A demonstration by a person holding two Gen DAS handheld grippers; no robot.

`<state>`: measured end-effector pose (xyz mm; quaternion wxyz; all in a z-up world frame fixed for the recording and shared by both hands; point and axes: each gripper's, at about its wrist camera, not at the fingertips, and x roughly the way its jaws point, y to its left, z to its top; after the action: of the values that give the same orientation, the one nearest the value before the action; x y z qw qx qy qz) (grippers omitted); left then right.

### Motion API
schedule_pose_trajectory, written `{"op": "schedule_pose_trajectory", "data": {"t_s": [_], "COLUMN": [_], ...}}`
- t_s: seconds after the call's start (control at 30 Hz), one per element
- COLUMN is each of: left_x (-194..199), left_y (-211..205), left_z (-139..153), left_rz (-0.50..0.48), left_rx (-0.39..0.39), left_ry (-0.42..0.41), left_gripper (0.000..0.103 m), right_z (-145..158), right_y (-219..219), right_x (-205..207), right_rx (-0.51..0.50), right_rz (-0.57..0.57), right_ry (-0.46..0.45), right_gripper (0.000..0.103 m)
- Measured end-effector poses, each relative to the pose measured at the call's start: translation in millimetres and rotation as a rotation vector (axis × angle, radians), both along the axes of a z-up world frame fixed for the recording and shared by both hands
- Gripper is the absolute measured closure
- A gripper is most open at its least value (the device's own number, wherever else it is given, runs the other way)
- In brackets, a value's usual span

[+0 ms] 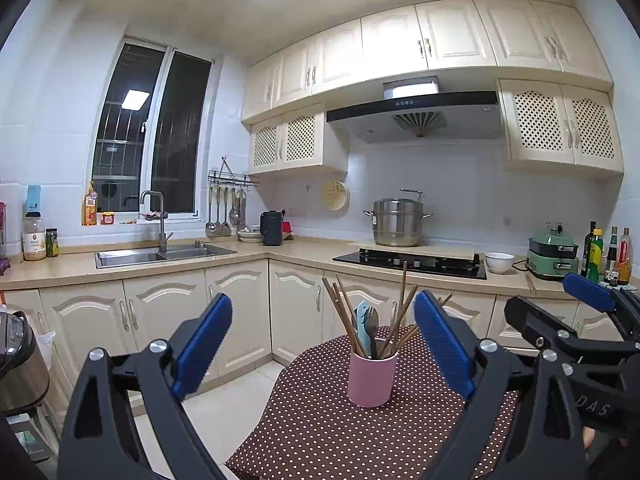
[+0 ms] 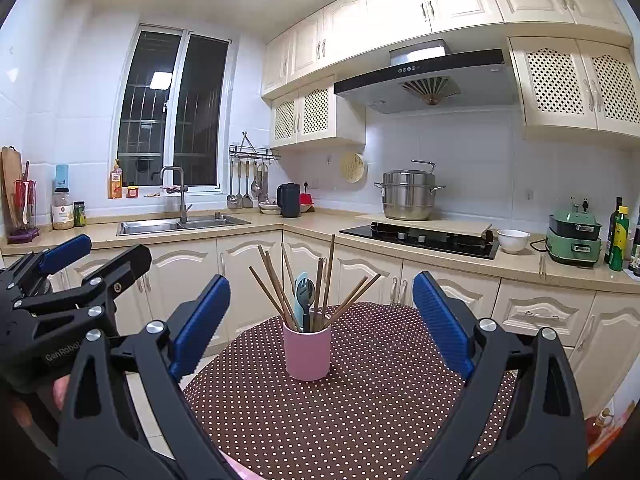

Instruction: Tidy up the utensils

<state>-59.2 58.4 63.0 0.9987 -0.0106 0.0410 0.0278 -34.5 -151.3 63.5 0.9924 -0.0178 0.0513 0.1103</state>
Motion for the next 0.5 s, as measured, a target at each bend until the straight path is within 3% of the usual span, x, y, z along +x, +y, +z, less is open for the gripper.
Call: {"op": "schedule_pose_trajectory", "data": {"t_s": [0.5], "left_x": [4.9], "left_y": [-5.2], "left_z": [-1.9], "left_rz": [0.003], "left_rx": [0.021], "left_ry": [-0.008], "left_gripper": [0.012], "right_z": [-2.8], "right_y": [-3.7], "right_x": [3.3], "right_rx": [0.013], "right_rz": [0.001], "right_ry": [0.009], "right_gripper": [0.012]}}
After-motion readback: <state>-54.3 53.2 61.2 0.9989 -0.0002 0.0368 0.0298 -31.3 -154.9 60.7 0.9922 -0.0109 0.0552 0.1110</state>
